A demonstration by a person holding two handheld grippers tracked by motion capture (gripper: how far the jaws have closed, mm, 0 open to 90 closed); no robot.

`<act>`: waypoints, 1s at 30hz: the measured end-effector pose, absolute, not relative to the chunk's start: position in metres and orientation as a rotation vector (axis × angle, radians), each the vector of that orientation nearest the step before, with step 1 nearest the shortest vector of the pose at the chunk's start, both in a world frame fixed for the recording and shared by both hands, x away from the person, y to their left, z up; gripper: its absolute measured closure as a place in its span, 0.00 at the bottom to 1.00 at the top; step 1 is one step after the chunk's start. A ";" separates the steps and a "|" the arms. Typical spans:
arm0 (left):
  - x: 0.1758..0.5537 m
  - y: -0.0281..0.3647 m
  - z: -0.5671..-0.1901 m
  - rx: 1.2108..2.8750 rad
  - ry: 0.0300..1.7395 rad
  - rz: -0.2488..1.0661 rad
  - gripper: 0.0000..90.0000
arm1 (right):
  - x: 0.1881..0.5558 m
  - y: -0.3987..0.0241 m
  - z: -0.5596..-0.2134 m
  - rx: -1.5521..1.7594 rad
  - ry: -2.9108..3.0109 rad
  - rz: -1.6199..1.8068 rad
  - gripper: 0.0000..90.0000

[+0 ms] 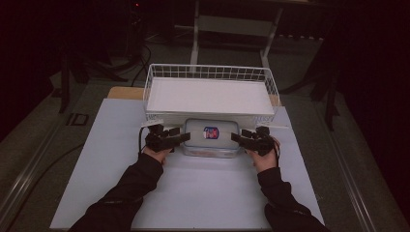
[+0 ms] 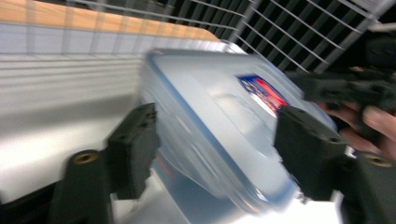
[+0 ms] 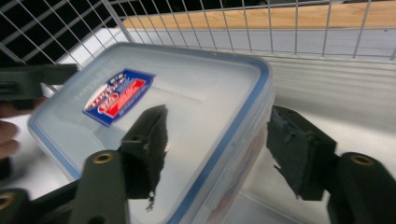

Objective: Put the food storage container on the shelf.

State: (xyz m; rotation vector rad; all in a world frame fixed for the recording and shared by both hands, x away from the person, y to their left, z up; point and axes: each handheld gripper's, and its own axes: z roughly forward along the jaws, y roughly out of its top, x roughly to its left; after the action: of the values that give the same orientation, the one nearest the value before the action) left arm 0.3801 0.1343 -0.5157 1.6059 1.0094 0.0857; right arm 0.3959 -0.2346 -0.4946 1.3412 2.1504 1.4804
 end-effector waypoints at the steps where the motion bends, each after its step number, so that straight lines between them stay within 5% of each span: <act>1: 0.378 0.135 -0.515 1.607 1.007 0.075 0.33 | 0.394 -0.233 -0.494 1.327 2.151 1.467 0.40; 12: 0.345 0.143 -0.506 1.665 0.941 0.010 0.02 | 0.371 -0.226 -0.476 1.249 2.176 1.491 0.40; 20: 0.317 0.149 -0.498 1.711 0.915 0.029 0.00 | 0.347 -0.209 -0.476 1.140 2.247 1.531 0.45; 26: 0.295 0.150 -0.500 1.767 0.890 0.101 0.00 | 0.332 -0.188 -0.487 1.094 2.292 1.466 0.66; 30: 0.292 0.150 -0.504 1.767 0.890 0.100 0.00 | 0.329 -0.178 -0.493 1.076 2.338 1.461 0.70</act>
State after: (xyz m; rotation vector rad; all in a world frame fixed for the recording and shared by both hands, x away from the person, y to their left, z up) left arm 0.2918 0.1497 -0.5040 1.7671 0.8899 0.1003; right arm 0.3294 -0.1780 -0.4926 1.0759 2.3375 1.4611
